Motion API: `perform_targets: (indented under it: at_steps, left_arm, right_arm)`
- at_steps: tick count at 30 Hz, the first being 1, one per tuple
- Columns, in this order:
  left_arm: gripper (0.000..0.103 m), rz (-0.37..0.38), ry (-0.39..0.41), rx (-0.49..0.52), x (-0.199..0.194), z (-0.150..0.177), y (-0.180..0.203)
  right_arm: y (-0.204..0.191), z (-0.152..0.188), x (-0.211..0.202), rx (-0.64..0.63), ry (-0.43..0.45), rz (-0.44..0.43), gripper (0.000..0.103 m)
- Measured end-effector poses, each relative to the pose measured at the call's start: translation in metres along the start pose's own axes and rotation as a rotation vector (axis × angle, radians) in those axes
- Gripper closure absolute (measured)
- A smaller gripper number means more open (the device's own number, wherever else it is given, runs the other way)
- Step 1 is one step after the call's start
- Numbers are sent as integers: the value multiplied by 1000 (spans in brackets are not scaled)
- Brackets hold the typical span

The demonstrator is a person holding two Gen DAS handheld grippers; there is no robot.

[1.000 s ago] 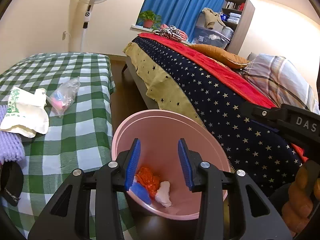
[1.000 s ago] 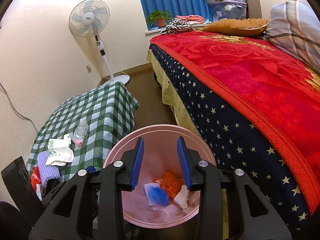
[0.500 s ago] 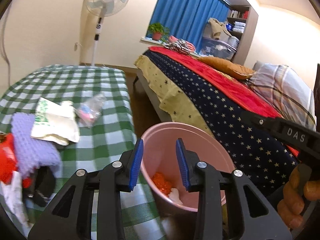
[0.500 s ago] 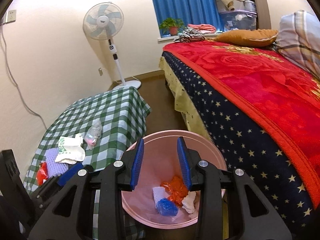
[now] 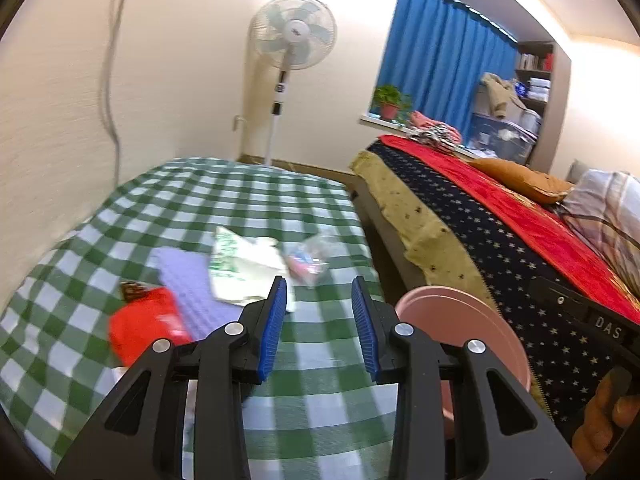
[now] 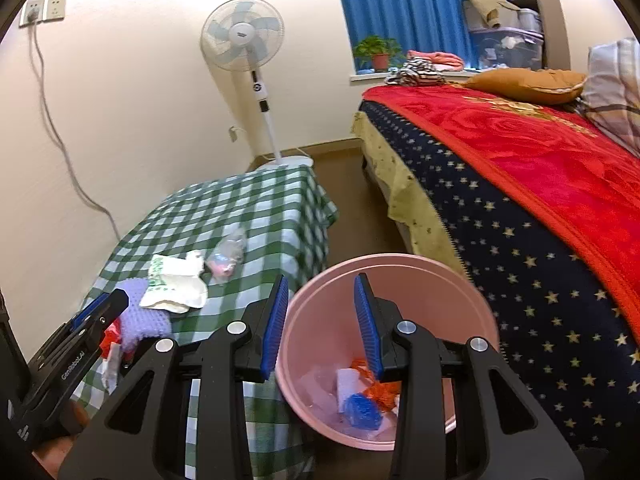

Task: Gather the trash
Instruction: 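Move both open tools back toward the remaining trash on the table, then grasp the red bag with the left tool while the right tool grasps the clear plastic bag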

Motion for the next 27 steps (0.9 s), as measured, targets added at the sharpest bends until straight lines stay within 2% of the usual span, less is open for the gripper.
perform_targets:
  at_steps: [5, 7, 9, 13, 15, 20, 27]
  left_arm:
    - [68, -67, 2, -17, -2, 1, -23]
    - [53, -105, 0, -28, -2, 2, -31]
    - [43, -153, 1, -49, -1, 3, -41]
    - [31, -257, -19, -100, 4, 6, -66]
    - [27, -284, -31, -126, 7, 8, -74]
    - [26, -316, -66, -184, 17, 15, -90]
    - [26, -317, -128, -234, 30, 26, -99]
  right_arm:
    - [-19, 0, 7, -15, -3, -42, 68]
    - [-26, 1, 11, -23, -9, -56, 68]
    - [-31, 2, 15, -28, -17, -67, 68]
    - [-41, 5, 24, -37, -32, -85, 69]
    - [-44, 6, 29, -43, -42, -89, 69]
    - [-49, 7, 35, -48, -51, -94, 69]
    - [-55, 8, 52, -61, -81, -107, 69]
Point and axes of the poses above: each gripper's, at about its wrist camera, not at the fingertips, and x roughly the way its jaws point, y to its right, z to its underside, the point moved 2 cm from there along x, roughly the way its jaws point, and after that the axes turned 6 degrees about -z, right-handed, at the moved point
